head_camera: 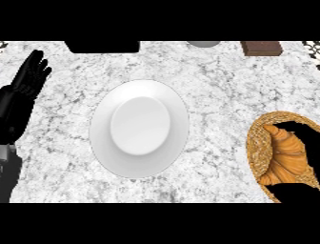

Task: Pick the croissant from the placemat and place it in the plate

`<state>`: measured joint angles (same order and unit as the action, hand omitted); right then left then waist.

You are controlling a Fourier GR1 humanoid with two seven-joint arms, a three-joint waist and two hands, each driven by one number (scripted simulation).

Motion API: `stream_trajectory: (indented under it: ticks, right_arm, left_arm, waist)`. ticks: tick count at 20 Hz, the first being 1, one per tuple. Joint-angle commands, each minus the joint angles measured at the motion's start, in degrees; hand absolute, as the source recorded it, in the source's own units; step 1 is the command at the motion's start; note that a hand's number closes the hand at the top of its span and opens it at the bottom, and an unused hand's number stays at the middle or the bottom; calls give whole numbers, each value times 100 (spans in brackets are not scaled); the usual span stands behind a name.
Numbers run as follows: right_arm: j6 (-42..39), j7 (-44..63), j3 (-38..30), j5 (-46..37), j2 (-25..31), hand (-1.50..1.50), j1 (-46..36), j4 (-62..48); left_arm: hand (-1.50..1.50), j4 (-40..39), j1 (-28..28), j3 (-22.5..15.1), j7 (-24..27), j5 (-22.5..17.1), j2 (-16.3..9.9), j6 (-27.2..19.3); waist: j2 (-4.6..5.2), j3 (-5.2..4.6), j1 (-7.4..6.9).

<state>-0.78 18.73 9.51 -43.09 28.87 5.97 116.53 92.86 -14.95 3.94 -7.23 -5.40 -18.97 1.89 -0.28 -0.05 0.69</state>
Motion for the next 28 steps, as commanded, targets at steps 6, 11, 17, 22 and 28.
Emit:
stream_trajectory:
  ticks: [6,11,17,22,28]
  right_arm:
    - [-617,1118,1139,17,-1001,150,-853,1392]
    - [-789,1526,1440,-377,-1817,150,-2228,241]
    - [-718,2143,1775,-420,-2851,150,-3323,-900]
    - [345,1989,1815,52,-2876,150,-4201,-2670]
    - [1425,2040,2306,323,-2884,150,-5312,-4649]
  left_arm:
    - [0,75,-122,-127,-153,190,152,-81]
    - [0,-491,-432,186,72,-8,60,223]
    - [0,12,-179,134,-234,59,47,230]
    - [0,135,-196,44,-215,135,248,130]
    - [0,-304,-315,-45,129,307,434,99]
  waist:
    - [13,1,-102]
    - [37,1,-109]
    - [27,3,-145]
    - [41,4,-169]
    - [64,2,-233]
